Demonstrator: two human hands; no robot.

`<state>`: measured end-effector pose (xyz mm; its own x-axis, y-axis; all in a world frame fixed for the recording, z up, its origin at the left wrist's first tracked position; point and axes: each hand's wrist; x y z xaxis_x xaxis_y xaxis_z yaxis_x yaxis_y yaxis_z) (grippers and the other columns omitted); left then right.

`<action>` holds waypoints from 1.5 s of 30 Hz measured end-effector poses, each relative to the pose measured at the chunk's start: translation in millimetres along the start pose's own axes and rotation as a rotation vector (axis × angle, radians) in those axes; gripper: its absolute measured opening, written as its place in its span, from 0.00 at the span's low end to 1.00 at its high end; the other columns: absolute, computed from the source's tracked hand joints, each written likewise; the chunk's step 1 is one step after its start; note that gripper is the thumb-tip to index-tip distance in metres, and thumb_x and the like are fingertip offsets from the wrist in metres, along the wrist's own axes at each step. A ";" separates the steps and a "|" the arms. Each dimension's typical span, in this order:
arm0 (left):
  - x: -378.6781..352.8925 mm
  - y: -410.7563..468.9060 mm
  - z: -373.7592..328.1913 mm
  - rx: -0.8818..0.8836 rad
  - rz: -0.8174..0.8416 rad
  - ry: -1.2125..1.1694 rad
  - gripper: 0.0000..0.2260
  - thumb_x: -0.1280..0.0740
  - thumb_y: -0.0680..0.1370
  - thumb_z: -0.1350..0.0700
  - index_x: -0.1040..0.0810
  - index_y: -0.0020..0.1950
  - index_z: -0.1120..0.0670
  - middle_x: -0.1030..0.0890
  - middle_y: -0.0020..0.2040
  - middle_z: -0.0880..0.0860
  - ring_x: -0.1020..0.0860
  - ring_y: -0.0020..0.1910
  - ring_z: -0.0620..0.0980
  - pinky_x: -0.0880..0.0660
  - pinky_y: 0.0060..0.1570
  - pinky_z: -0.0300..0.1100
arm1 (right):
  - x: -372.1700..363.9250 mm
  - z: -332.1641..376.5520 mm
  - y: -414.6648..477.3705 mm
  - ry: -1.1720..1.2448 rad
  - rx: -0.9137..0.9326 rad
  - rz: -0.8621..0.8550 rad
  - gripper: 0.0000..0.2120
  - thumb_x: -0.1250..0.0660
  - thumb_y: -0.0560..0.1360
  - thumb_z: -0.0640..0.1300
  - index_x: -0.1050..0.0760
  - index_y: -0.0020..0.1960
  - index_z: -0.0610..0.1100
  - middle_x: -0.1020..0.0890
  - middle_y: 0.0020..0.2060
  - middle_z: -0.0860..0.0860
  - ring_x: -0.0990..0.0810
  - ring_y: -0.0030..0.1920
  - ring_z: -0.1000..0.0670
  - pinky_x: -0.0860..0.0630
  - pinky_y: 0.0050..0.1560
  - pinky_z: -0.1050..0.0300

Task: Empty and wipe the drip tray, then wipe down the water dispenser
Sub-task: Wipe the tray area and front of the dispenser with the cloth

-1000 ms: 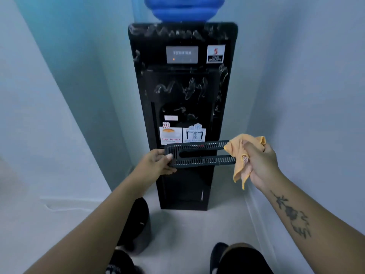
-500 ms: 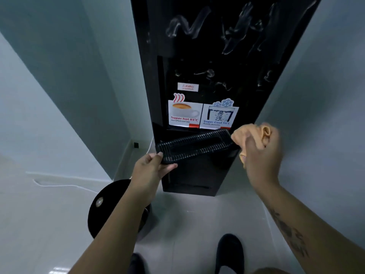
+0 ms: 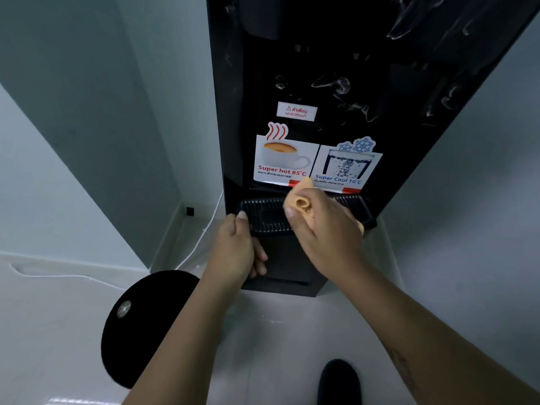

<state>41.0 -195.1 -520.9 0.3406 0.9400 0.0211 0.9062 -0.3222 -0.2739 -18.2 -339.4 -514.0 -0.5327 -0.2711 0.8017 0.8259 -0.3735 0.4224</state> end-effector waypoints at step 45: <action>12.7 -5.4 4.9 -0.033 0.007 -0.141 0.14 0.48 0.86 0.51 0.30 0.49 0.58 0.23 0.27 0.53 0.33 0.22 0.48 0.36 0.26 0.40 | 0.3 1.6 8.7 0.146 0.092 0.263 0.30 0.36 0.68 0.34 0.28 0.66 0.58 0.24 0.58 0.53 0.27 0.55 0.54 0.29 0.53 0.59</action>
<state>39.1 -180.9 -523.9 0.3103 0.9434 -0.1170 0.9124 -0.3301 -0.2419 -10.9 -341.3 -509.4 -0.3144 -0.4750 0.8219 0.9484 -0.1939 0.2507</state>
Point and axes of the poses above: each hand's wrist, its own y-axis towards the middle knuckle, its own x-axis out of the back of the hand, z = x × y
